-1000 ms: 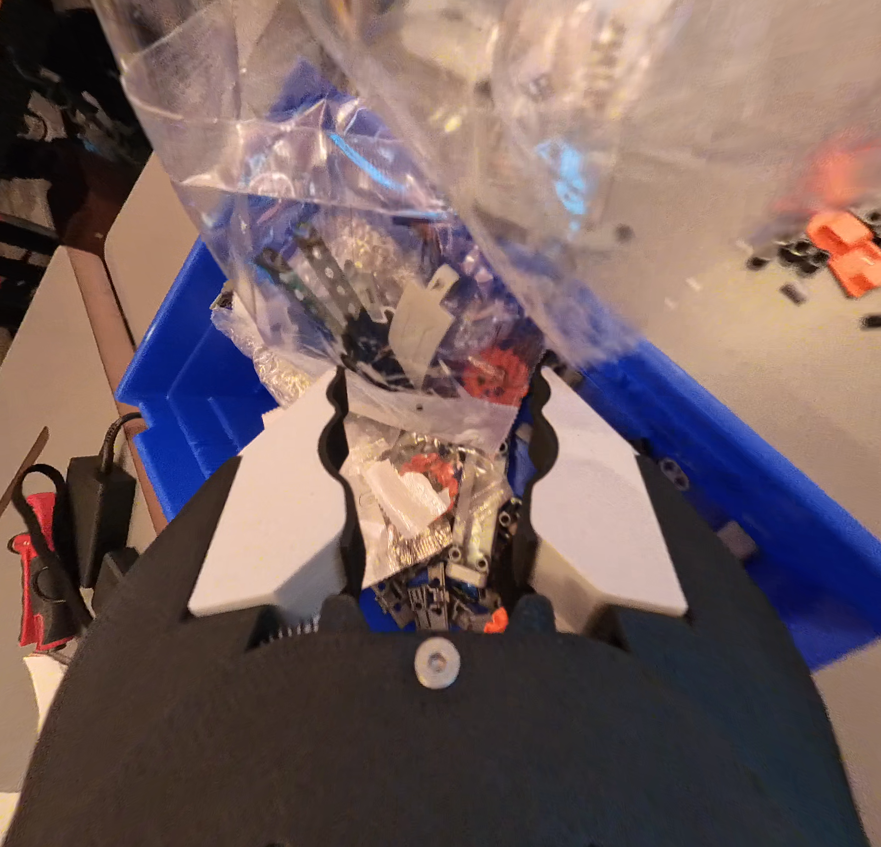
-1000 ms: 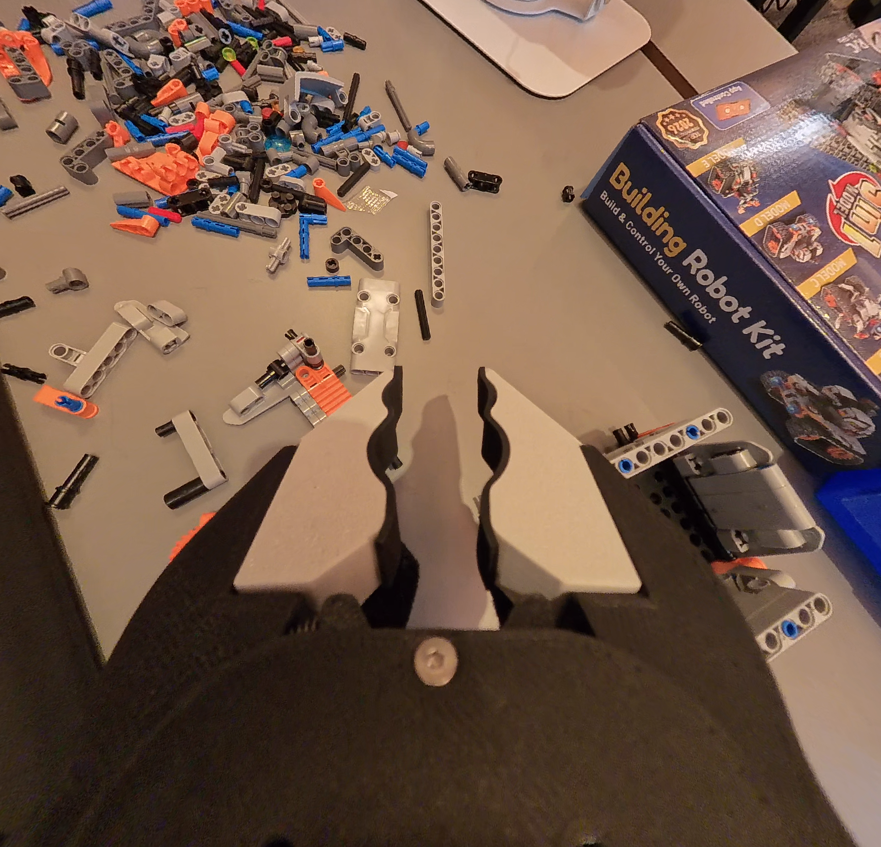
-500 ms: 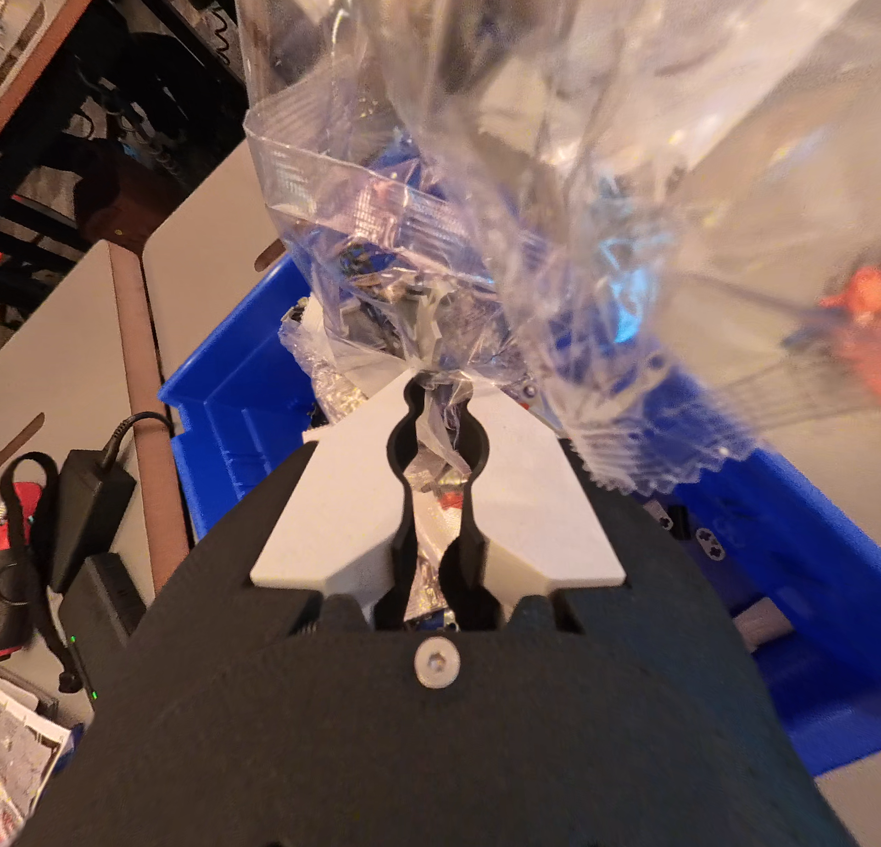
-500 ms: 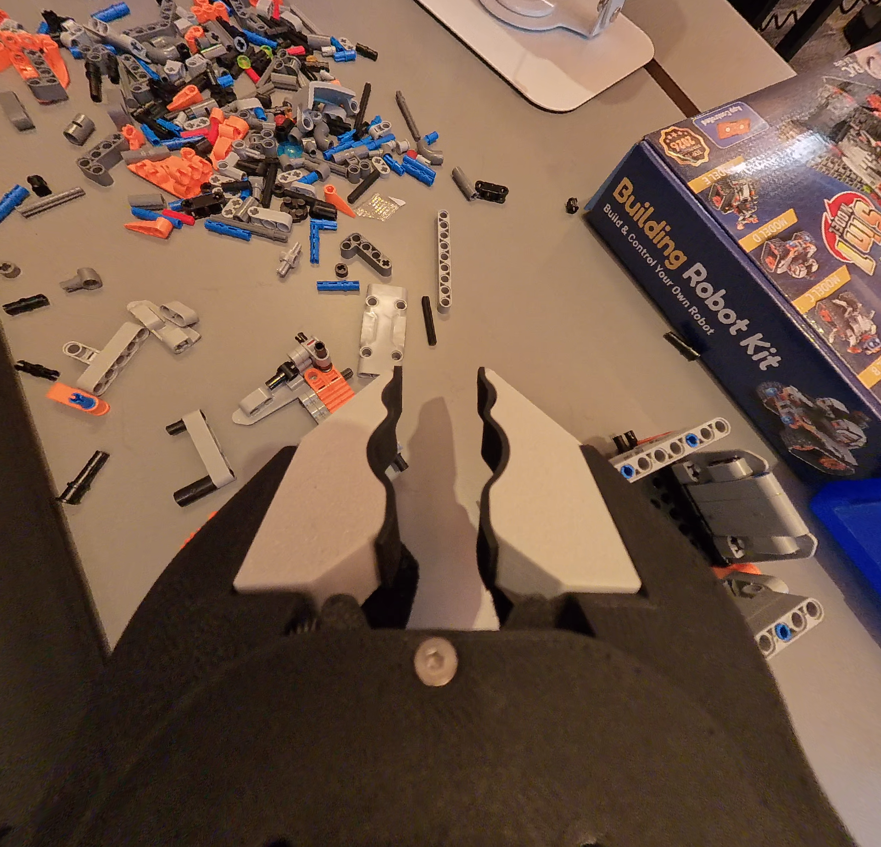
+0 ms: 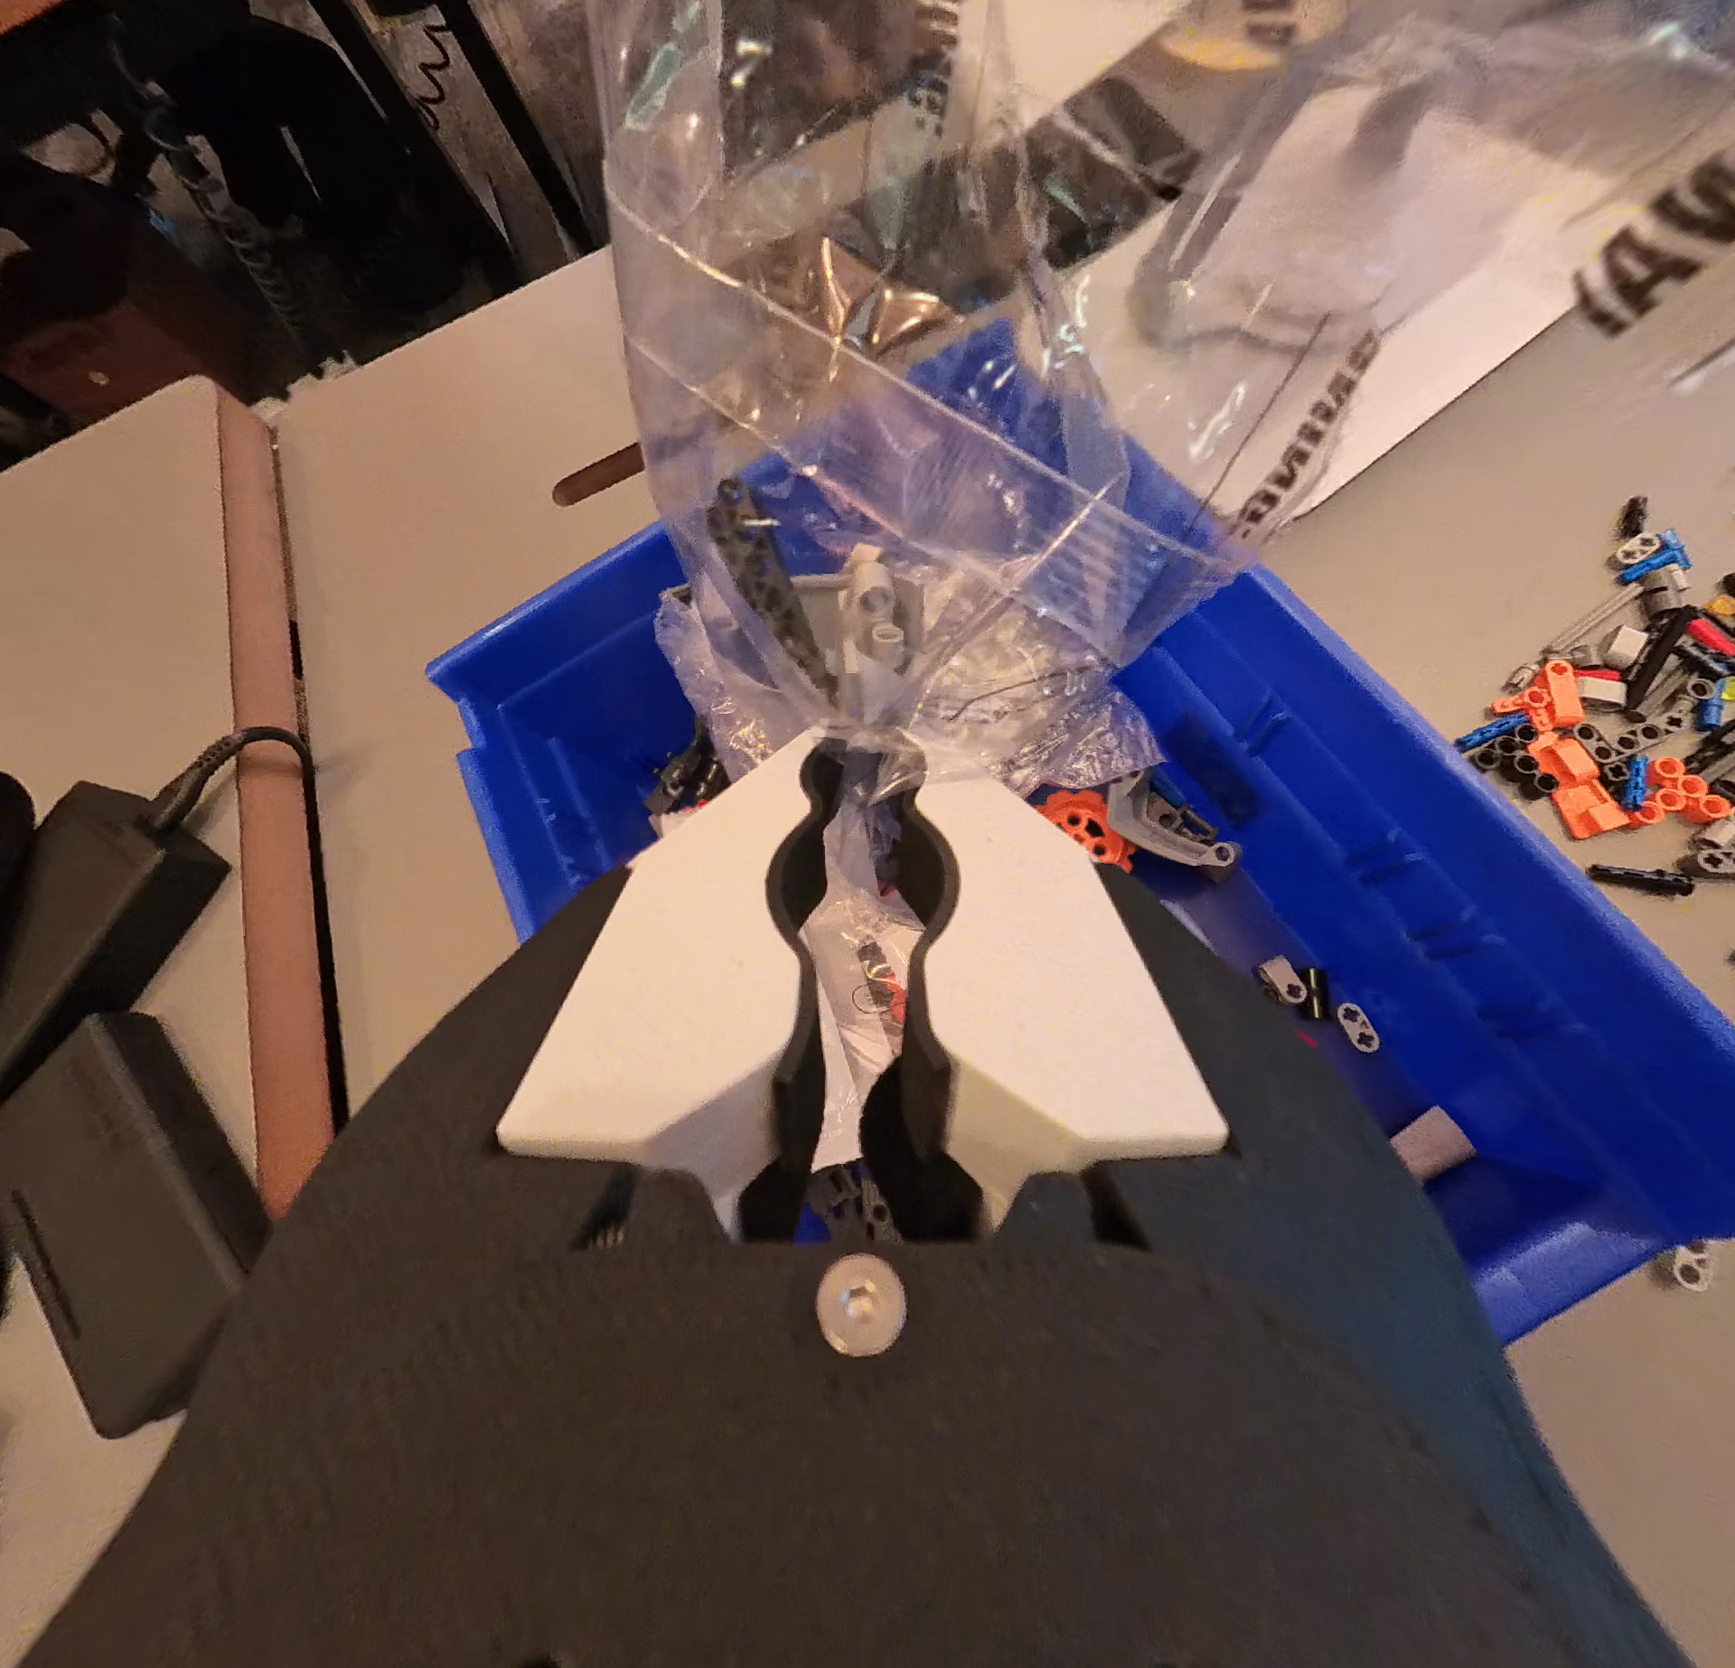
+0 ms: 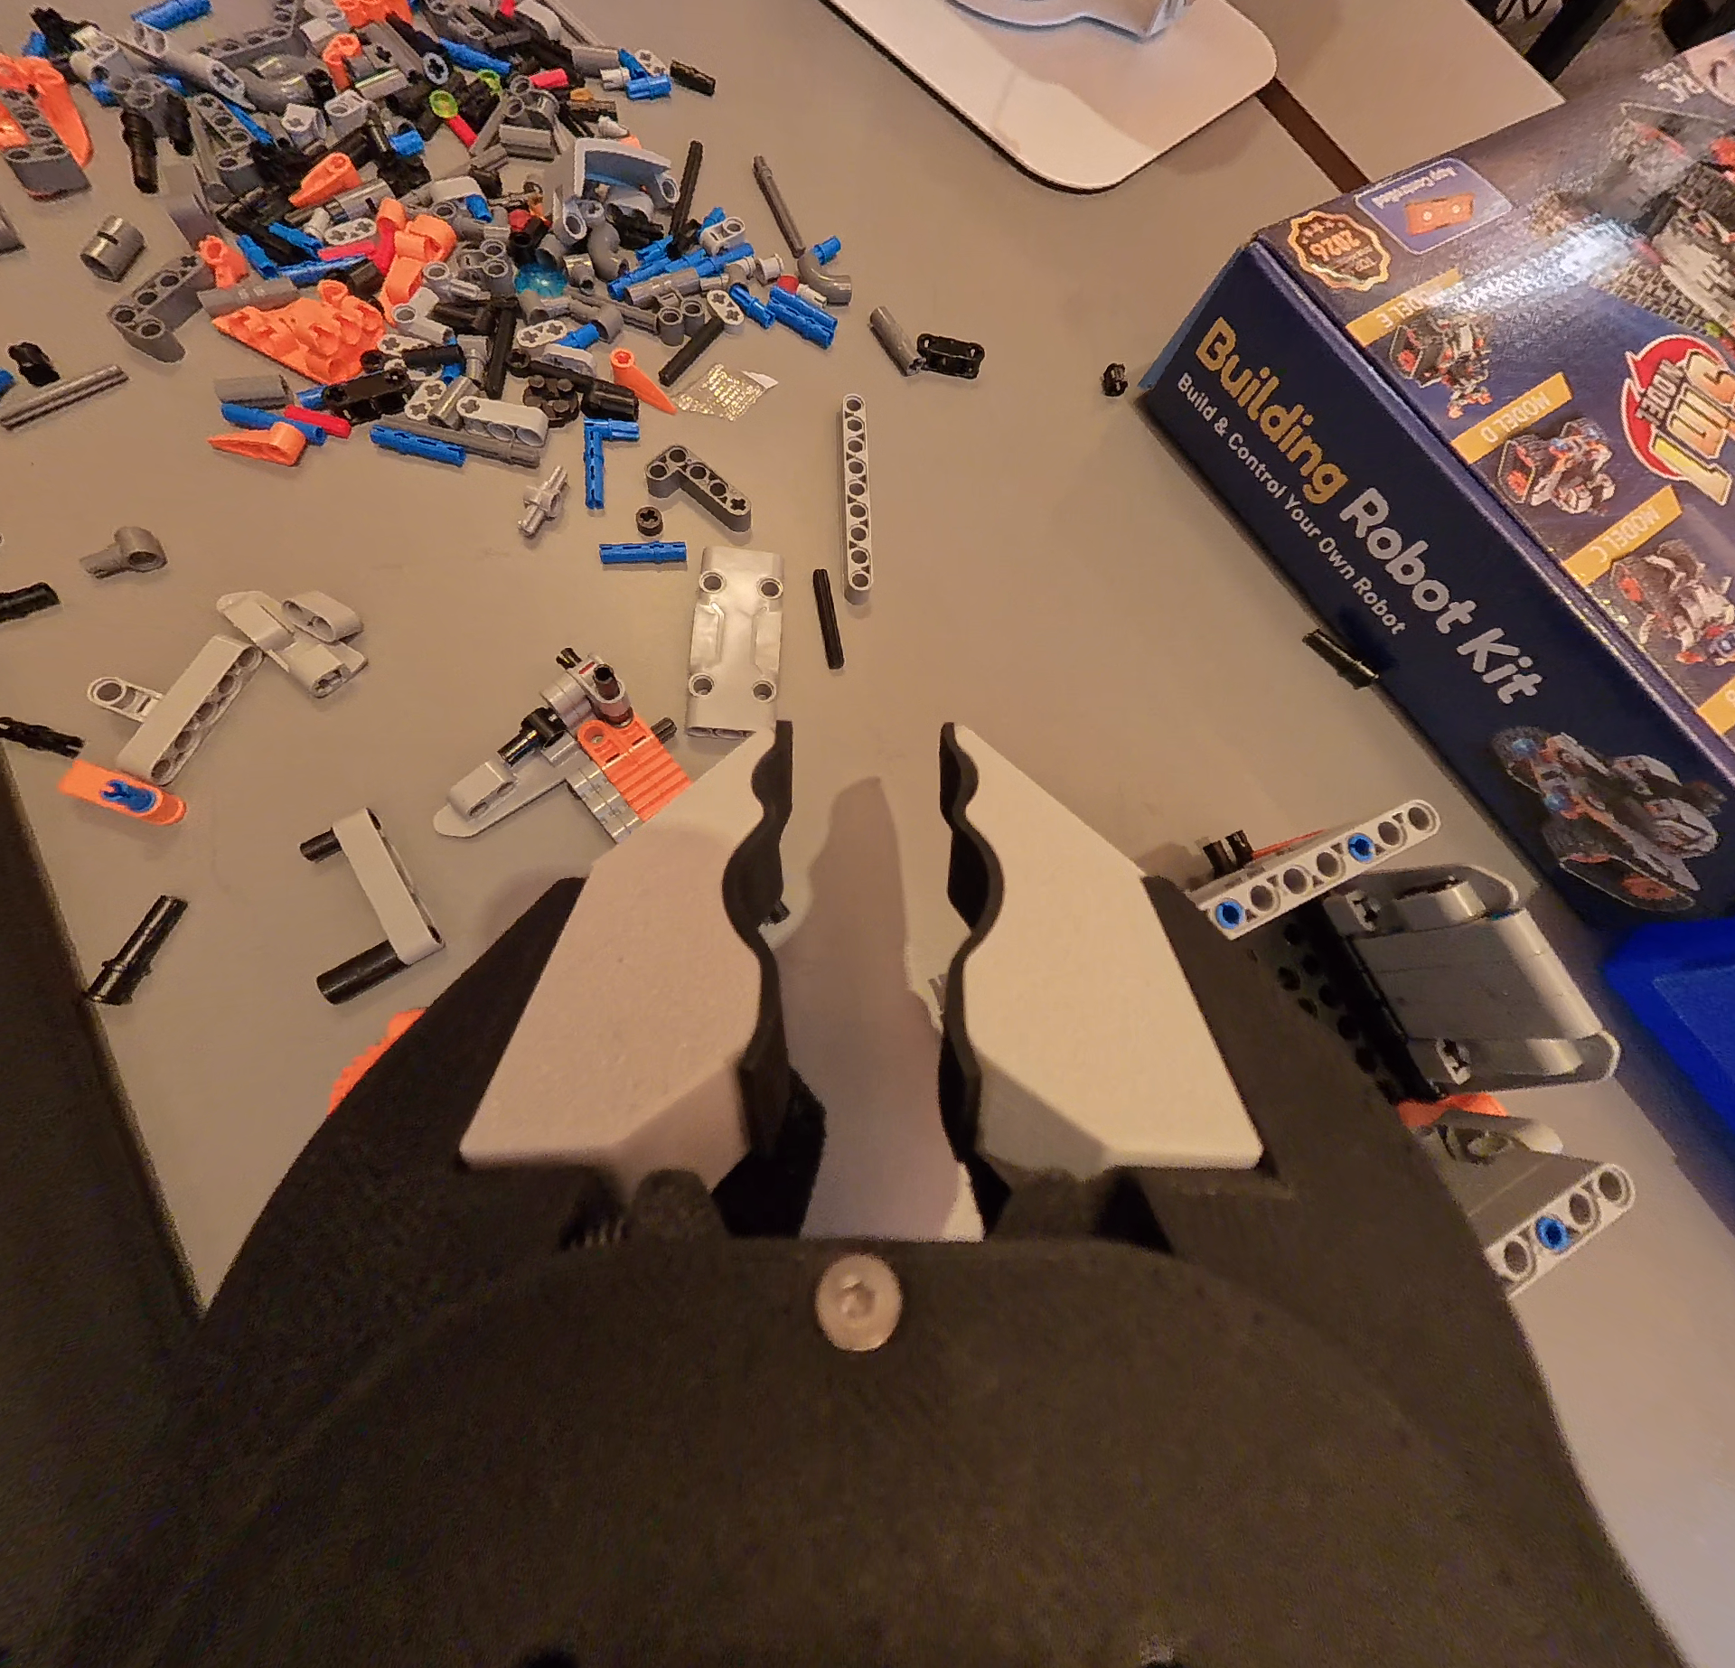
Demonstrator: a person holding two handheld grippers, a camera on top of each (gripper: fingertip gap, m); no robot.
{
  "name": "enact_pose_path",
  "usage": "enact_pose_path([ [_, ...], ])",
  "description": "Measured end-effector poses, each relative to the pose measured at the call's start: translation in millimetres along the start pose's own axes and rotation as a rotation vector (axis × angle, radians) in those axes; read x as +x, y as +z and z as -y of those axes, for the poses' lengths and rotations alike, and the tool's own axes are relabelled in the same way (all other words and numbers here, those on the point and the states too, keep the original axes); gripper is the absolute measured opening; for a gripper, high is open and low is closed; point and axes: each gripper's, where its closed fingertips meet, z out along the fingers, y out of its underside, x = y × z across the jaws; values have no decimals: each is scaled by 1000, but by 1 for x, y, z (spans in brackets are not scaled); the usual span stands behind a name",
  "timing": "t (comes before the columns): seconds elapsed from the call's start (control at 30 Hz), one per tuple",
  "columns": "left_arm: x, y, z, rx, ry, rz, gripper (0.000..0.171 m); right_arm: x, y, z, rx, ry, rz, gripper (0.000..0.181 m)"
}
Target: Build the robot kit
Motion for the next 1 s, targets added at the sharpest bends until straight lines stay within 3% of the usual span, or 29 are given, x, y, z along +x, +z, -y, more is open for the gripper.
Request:
enact_pose_path([
  [0.63,-60,-48,4,68,-100,16,6,11,7,-12,-39,24,-30,28],
  [1.0,-67,-65,18,112,-67,45,6,14,12,-14,-42,24,-37,25],
])
